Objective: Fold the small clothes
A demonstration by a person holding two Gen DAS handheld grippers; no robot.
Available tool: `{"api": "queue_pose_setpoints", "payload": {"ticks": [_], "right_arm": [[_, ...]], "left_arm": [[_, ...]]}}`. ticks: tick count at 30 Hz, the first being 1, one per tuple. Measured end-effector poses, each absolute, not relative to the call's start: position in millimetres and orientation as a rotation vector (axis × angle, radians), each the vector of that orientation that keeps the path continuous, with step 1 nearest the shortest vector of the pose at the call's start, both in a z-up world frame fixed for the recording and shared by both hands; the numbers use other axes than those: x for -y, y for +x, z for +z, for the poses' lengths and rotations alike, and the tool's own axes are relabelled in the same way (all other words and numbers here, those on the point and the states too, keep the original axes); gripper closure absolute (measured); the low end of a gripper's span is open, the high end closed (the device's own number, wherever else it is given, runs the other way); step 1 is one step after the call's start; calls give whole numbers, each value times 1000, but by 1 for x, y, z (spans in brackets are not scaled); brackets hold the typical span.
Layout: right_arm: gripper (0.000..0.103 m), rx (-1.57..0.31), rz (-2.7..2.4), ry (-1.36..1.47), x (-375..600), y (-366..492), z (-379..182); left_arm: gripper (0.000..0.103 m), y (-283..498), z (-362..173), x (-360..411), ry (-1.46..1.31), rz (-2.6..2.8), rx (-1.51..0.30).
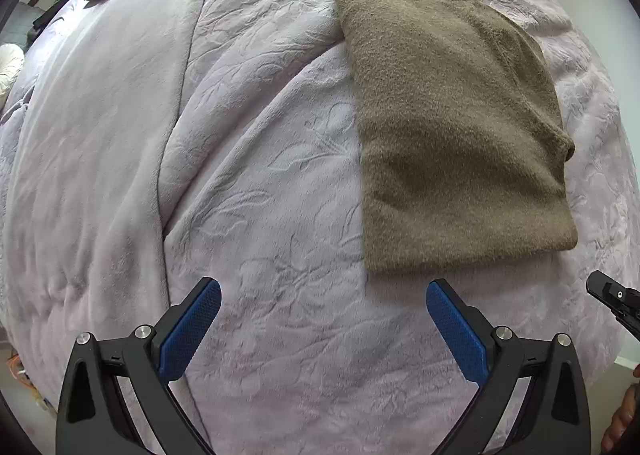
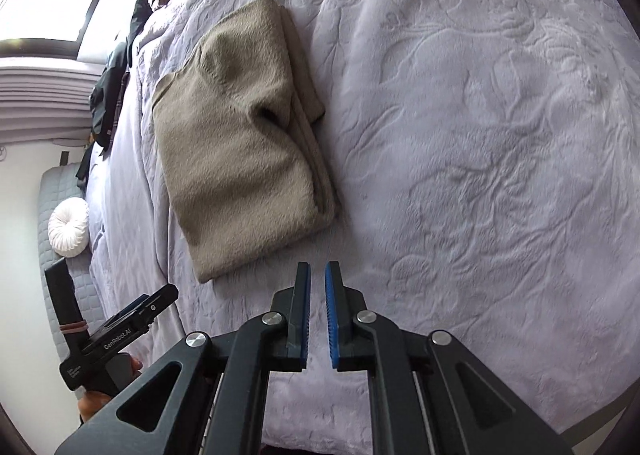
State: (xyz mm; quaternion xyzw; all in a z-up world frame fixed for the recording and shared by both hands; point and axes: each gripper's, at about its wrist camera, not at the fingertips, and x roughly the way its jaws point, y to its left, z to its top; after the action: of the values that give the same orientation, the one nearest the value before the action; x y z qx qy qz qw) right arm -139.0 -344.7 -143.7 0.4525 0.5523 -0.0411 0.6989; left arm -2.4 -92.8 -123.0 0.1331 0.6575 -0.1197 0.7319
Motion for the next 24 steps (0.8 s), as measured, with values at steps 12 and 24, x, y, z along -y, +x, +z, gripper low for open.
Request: {"api": "queue_pose_setpoints", "payload": {"ticks": [12, 24], "right_arm": [[65, -1239, -83, 1004, 335, -127, -141], [30, -1244, -76, 1001, 338, -115, -145]], "left_arm": [[0, -2, -116, 84, 320, -269, -1448], [0, 4, -125, 92, 313, -275, -1449]]}}
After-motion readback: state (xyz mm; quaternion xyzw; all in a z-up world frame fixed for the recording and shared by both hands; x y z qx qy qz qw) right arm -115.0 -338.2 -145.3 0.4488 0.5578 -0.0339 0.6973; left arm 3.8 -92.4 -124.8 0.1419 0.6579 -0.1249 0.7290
